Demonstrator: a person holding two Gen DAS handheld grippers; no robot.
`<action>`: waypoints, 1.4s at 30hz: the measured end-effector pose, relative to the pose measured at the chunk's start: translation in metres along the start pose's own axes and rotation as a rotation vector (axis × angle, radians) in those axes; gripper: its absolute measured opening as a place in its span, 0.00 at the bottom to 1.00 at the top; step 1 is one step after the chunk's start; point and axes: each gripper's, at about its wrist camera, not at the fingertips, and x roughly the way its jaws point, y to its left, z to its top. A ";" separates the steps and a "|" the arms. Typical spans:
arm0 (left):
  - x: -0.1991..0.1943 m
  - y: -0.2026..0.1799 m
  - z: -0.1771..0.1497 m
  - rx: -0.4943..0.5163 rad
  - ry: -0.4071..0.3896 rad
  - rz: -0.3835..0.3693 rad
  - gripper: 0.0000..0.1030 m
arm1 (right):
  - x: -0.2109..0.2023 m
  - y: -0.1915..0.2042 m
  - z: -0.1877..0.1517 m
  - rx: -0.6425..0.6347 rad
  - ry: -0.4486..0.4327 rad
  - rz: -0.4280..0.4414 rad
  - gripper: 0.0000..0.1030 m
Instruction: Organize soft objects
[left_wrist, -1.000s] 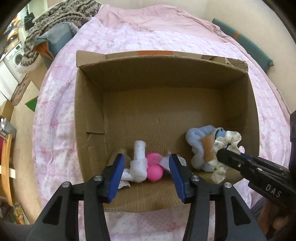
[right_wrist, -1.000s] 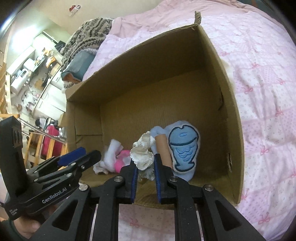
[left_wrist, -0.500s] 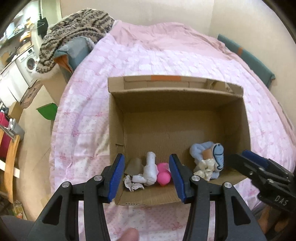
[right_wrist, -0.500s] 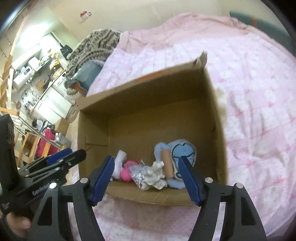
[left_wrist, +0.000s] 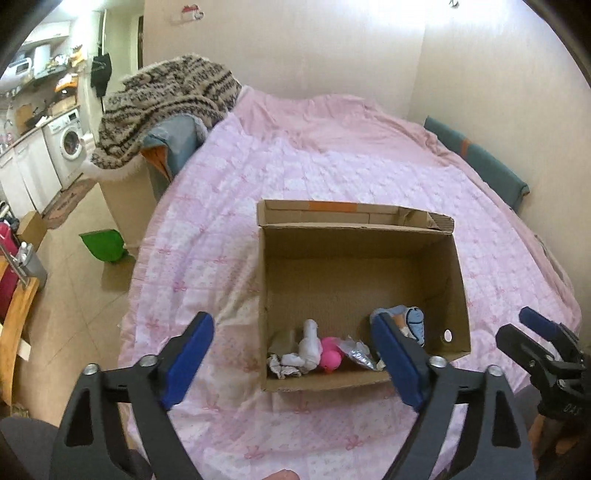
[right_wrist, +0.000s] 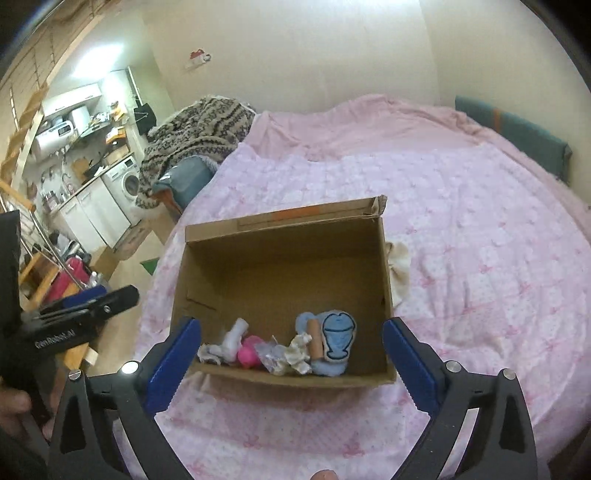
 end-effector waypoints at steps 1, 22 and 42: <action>-0.005 0.002 -0.004 0.003 -0.015 0.003 0.89 | -0.004 0.002 -0.002 -0.006 -0.012 -0.007 1.00; -0.001 0.011 -0.052 0.002 -0.065 0.028 0.99 | -0.002 0.014 -0.039 -0.034 -0.107 -0.129 1.00; 0.005 0.010 -0.058 0.001 -0.039 0.015 0.99 | 0.019 0.012 -0.045 -0.022 -0.012 -0.154 1.00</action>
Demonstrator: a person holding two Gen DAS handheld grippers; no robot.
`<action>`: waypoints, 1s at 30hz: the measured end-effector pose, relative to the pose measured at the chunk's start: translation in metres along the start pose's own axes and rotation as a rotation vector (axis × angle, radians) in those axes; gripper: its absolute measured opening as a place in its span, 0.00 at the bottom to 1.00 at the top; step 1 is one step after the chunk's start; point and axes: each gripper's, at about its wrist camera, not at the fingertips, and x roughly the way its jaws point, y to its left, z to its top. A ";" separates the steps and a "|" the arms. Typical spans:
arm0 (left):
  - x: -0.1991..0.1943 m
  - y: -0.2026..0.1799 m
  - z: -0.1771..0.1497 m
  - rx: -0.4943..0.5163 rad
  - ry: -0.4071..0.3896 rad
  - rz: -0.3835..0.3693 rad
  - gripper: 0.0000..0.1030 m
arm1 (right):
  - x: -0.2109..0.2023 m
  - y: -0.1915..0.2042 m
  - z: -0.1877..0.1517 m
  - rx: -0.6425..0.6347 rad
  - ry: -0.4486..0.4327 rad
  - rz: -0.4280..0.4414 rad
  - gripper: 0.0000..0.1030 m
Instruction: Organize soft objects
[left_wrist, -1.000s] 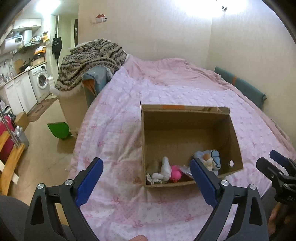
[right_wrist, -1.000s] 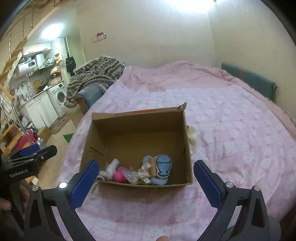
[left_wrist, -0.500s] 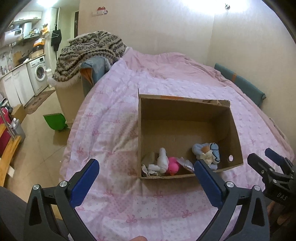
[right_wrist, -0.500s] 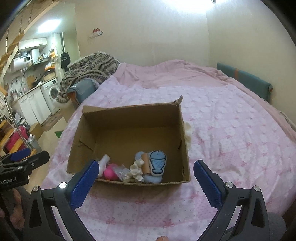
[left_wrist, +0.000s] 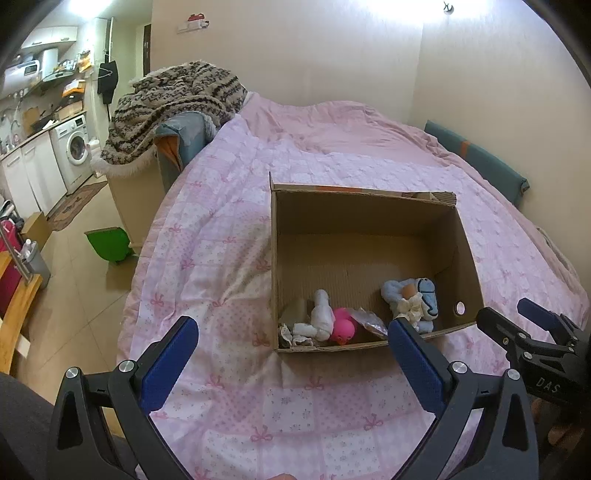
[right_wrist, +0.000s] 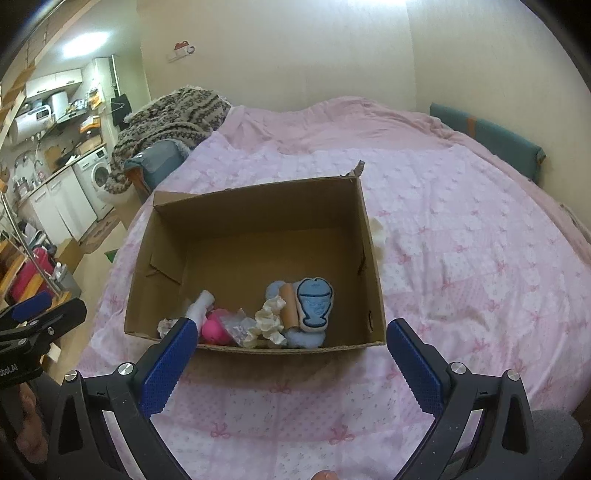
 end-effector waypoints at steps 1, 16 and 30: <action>0.000 0.000 0.000 -0.001 0.002 0.001 0.99 | 0.000 0.000 0.000 -0.001 0.000 0.002 1.00; 0.005 0.001 -0.001 -0.001 0.024 0.011 0.99 | -0.001 0.004 0.000 -0.022 -0.003 0.015 1.00; 0.007 0.000 -0.001 0.000 0.028 0.011 0.99 | -0.001 0.007 -0.001 -0.019 -0.004 0.018 1.00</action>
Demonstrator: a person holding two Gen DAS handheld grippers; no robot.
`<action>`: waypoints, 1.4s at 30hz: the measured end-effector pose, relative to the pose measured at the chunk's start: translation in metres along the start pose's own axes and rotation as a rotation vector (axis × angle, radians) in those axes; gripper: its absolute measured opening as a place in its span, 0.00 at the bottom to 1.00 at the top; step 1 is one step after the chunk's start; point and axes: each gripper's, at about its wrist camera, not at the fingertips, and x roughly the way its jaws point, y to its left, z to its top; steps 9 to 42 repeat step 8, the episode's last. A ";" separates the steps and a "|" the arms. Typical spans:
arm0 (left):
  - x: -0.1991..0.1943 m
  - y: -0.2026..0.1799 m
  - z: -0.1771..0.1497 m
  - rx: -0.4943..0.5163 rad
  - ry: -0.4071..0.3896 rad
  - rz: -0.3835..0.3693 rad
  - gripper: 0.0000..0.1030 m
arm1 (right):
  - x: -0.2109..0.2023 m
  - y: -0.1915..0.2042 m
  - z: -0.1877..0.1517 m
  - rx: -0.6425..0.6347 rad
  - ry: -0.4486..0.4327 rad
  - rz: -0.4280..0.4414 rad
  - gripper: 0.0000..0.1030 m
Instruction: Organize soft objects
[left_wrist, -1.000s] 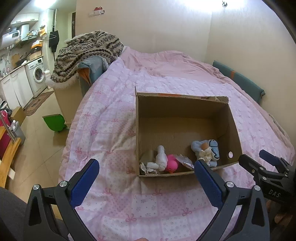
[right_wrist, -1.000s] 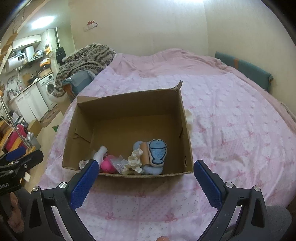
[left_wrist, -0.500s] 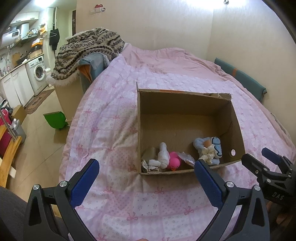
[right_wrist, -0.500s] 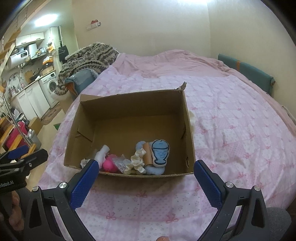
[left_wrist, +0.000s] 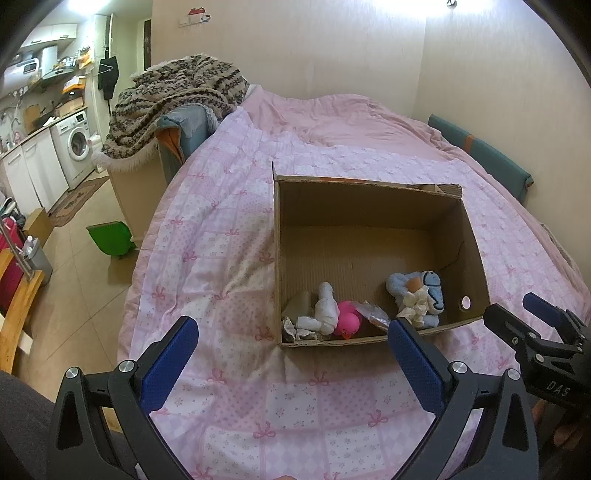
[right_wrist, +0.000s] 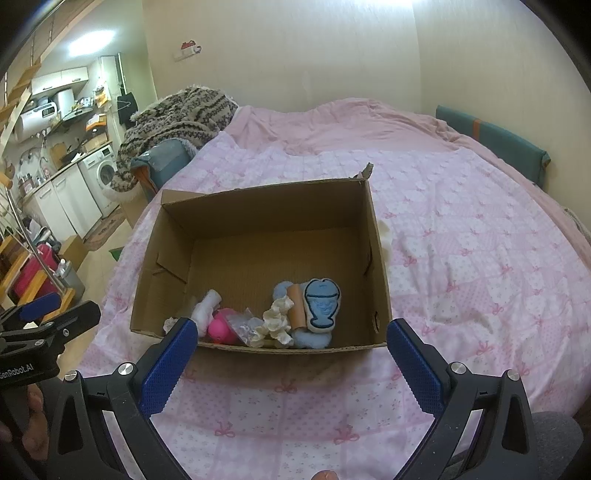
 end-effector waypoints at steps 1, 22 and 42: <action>0.000 0.000 0.000 0.000 0.000 0.000 0.99 | 0.000 0.000 0.000 0.000 0.000 0.002 1.00; -0.001 -0.001 -0.002 0.005 -0.014 -0.006 0.99 | -0.003 0.000 0.000 -0.002 -0.015 -0.002 1.00; -0.001 -0.001 -0.002 0.005 -0.014 -0.006 0.99 | -0.003 0.000 0.000 -0.002 -0.015 -0.002 1.00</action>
